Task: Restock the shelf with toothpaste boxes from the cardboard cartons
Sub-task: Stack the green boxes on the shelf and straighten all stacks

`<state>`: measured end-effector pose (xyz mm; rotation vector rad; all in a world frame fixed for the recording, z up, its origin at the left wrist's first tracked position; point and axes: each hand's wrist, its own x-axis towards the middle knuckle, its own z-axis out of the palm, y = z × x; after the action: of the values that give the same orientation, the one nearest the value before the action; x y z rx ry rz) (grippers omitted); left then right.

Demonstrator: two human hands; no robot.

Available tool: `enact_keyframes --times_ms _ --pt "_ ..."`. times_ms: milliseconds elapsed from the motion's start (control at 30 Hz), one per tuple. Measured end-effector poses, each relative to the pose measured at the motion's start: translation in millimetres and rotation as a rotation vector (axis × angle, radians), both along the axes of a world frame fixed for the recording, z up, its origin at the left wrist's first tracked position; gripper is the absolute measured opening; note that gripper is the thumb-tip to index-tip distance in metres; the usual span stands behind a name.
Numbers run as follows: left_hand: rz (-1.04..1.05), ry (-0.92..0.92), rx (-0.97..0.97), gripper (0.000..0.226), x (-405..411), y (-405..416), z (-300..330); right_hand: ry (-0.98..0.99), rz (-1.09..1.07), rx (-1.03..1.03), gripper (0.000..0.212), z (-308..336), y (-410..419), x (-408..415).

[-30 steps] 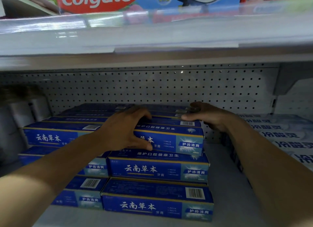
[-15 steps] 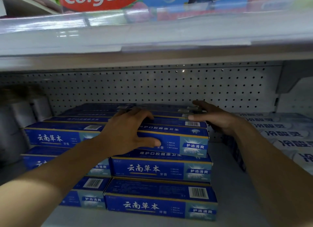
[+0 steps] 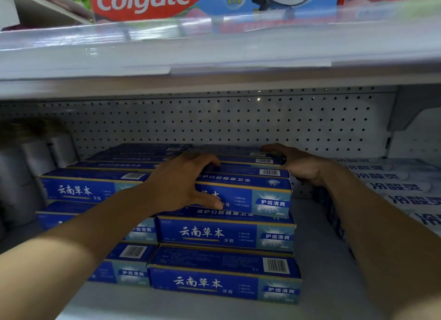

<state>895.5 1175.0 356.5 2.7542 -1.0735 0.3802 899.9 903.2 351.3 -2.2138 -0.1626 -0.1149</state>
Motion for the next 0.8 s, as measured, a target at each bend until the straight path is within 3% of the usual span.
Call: enact_keyframes --times_ms 267,500,600,733,800 --pt "0.017 -0.069 -0.025 0.097 -10 -2 0 -0.117 -0.061 0.122 0.063 -11 0 -4" --pt "-0.027 -0.13 -0.075 0.102 -22 2 -4 -0.067 -0.029 0.171 0.064 -12 -1 -19" --pt "-0.011 -0.136 -0.076 0.109 -22 2 -4 -0.021 -0.009 0.286 0.06 -8 0 -27" --pt "-0.013 -0.146 -0.075 0.111 -24 3 -4 -0.015 -0.028 0.414 0.081 -7 -1 -33" --pt "-0.014 -0.146 -0.087 0.11 -24 3 -5 -0.012 -0.025 0.404 0.075 -8 -1 -34"
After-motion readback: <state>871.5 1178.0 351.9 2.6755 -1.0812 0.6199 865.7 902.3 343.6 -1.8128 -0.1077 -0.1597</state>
